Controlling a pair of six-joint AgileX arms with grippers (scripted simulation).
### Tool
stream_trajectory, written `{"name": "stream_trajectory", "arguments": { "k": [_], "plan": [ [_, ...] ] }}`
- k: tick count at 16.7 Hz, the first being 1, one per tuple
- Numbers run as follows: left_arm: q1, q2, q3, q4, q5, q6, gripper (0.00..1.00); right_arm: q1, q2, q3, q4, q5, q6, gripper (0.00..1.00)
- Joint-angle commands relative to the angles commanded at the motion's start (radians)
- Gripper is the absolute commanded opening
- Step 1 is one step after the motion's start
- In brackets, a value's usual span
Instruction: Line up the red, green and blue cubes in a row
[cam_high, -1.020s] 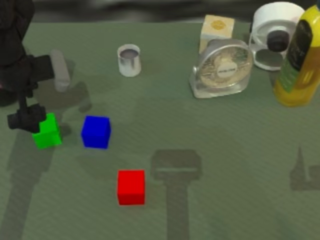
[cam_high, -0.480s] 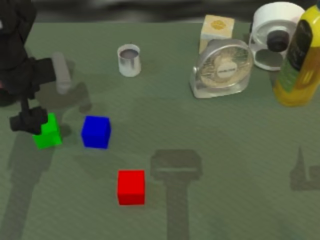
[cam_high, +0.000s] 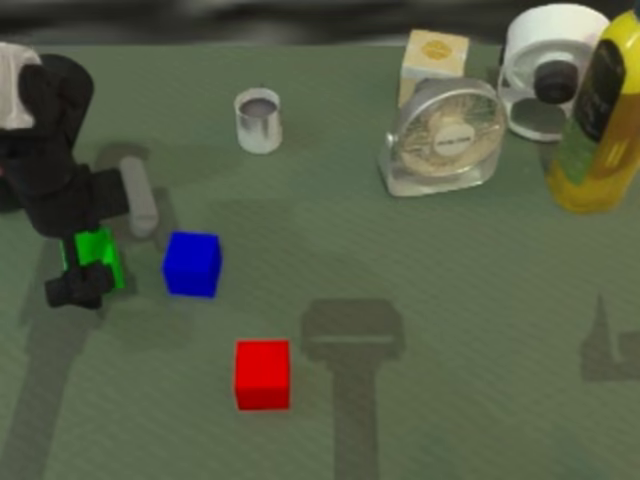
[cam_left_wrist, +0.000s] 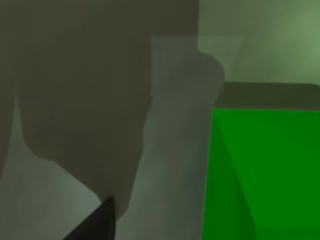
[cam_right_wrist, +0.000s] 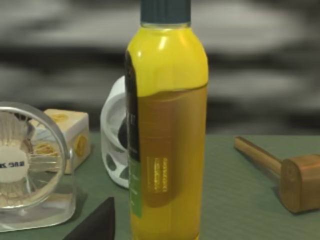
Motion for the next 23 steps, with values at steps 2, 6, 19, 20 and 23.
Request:
{"name": "stream_trajectory", "arguments": {
  "k": [2,6,19,20,23],
  "plan": [
    [0.0,0.001,-0.002,0.003,0.0,0.0,1.0,0.0,0.0,0.0,0.0,0.0,0.0,1.0],
    [0.0,0.001,-0.002,0.003,0.0,0.0,0.85,0.0,0.0,0.0,0.0,0.0,0.0,1.0],
    [0.0,0.001,-0.002,0.003,0.0,0.0,0.0,0.0,0.0,0.0,0.0,0.0,0.0,1.0],
    [0.0,0.001,-0.002,0.003,0.0,0.0,0.0,0.0,0.0,0.0,0.0,0.0,0.0,1.0],
    [0.0,0.001,-0.002,0.003,0.0,0.0,0.0,0.0,0.0,0.0,0.0,0.0,0.0,1.0]
  ]
}}
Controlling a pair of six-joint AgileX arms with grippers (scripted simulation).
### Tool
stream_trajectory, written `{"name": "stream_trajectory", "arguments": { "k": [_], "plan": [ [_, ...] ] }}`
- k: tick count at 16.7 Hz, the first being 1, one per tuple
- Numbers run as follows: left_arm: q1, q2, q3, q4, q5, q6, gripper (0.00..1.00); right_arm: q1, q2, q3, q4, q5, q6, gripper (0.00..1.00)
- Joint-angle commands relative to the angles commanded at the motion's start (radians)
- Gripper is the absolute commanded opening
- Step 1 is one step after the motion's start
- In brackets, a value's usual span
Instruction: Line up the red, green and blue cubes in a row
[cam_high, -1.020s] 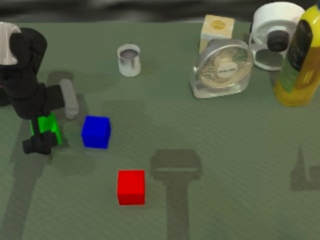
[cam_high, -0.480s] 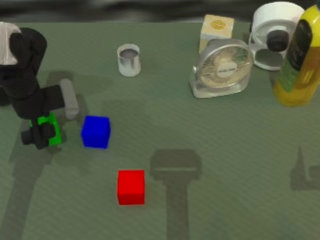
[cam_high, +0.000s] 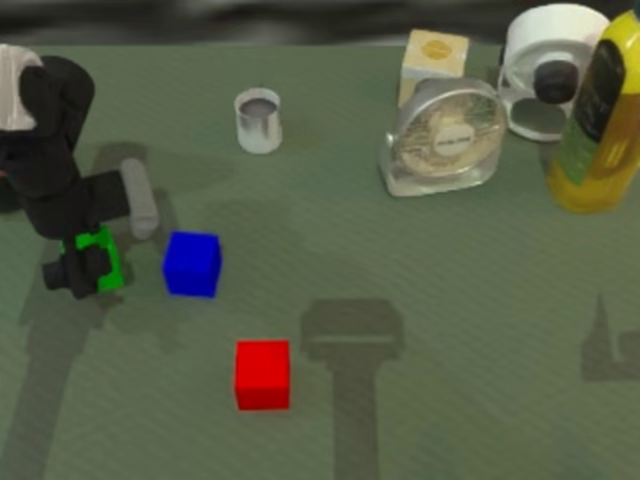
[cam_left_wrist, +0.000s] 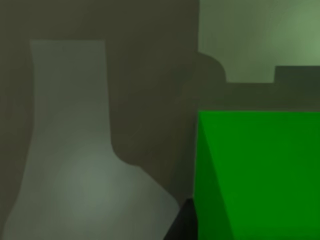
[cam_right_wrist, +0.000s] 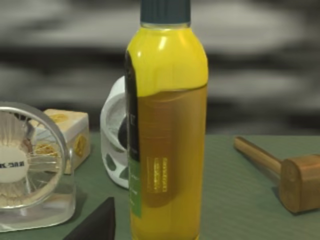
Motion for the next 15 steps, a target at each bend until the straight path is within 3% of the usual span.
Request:
{"name": "stream_trajectory", "arguments": {
  "k": [5,11,15],
  "plan": [
    [0.002,-0.012,0.012,-0.023,0.001,0.0,0.0,0.0,0.0,0.0,0.0,0.0,0.0,1.0],
    [0.018,-0.092,0.127,-0.224,0.0,-0.002,0.0,0.0,0.0,0.0,0.0,0.0,0.0,1.0],
    [0.02,-0.106,0.141,-0.247,0.0,-0.004,0.0,0.0,0.0,0.0,0.0,0.0,0.0,1.0]
  ]
}}
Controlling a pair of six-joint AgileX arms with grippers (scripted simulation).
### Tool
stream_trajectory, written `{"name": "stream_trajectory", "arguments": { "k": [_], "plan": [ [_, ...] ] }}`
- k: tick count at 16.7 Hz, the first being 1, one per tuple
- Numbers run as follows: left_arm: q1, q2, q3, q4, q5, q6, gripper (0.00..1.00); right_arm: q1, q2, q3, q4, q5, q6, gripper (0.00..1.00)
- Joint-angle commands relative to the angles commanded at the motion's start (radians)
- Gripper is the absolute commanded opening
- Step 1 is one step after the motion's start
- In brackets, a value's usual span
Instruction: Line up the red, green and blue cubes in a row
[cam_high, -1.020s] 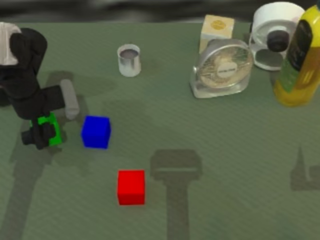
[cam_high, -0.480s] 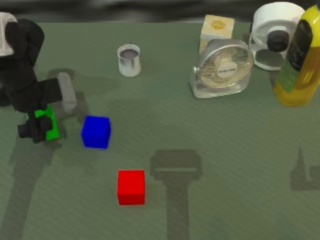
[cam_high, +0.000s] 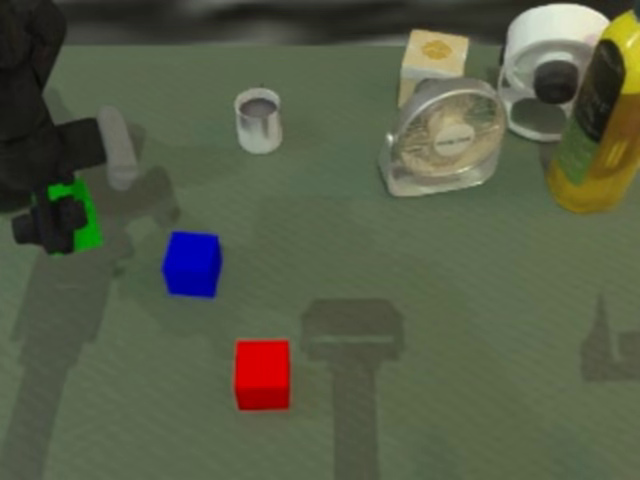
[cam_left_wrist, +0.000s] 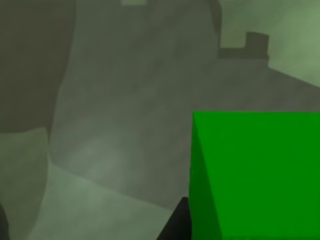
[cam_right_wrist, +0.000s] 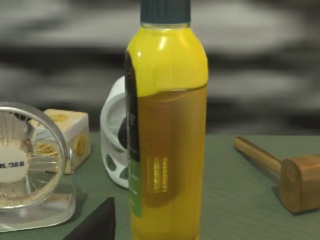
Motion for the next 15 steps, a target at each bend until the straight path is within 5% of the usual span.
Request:
{"name": "stream_trajectory", "arguments": {
  "k": [6,15],
  "plan": [
    [-0.121,0.001,0.005,-0.011,0.0,-0.066,0.0,0.0,0.0,0.0,0.0,0.0,0.0,1.0],
    [-0.684,-0.042,0.005,-0.053,0.001,-0.369,0.0,0.0,0.0,0.0,0.0,0.0,0.0,1.0]
  ]
}}
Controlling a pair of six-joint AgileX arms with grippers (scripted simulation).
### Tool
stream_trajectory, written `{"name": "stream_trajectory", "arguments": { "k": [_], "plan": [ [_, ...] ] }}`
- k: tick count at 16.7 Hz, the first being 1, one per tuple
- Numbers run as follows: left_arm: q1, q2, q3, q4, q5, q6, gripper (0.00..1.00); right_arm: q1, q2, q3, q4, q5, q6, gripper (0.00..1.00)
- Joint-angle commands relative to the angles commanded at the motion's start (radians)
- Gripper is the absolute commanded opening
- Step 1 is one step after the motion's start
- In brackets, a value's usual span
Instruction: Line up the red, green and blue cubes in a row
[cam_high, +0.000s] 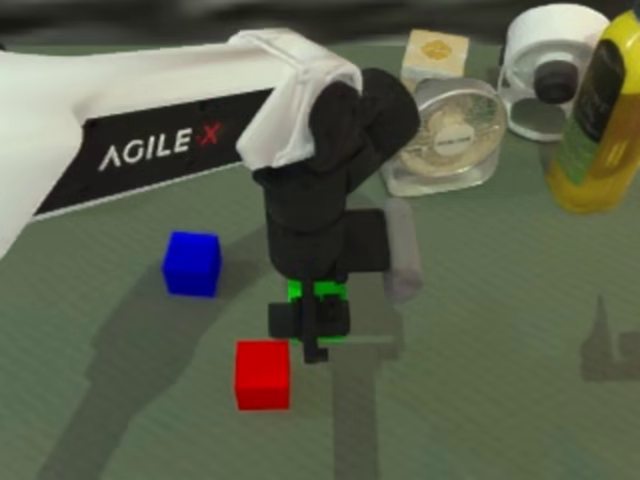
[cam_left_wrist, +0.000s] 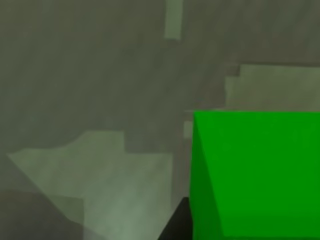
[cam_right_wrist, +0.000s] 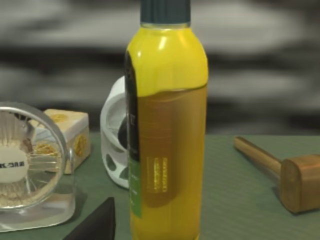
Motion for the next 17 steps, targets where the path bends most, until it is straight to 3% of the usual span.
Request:
{"name": "stream_trajectory", "arguments": {
  "k": [3,9,17],
  "plan": [
    [-0.057,-0.011,-0.003,-0.003,0.0,-0.045,0.0,0.0,0.0,0.0,0.0,0.0,0.0,1.0],
    [-0.054,0.0,-0.013,0.015,0.001,-0.043,0.0,0.0,0.0,0.0,0.0,0.0,0.0,1.0],
    [-0.063,0.086,-0.147,0.238,0.001,-0.049,0.0,0.0,0.0,0.0,0.0,0.0,0.0,1.0]
  ]
}}
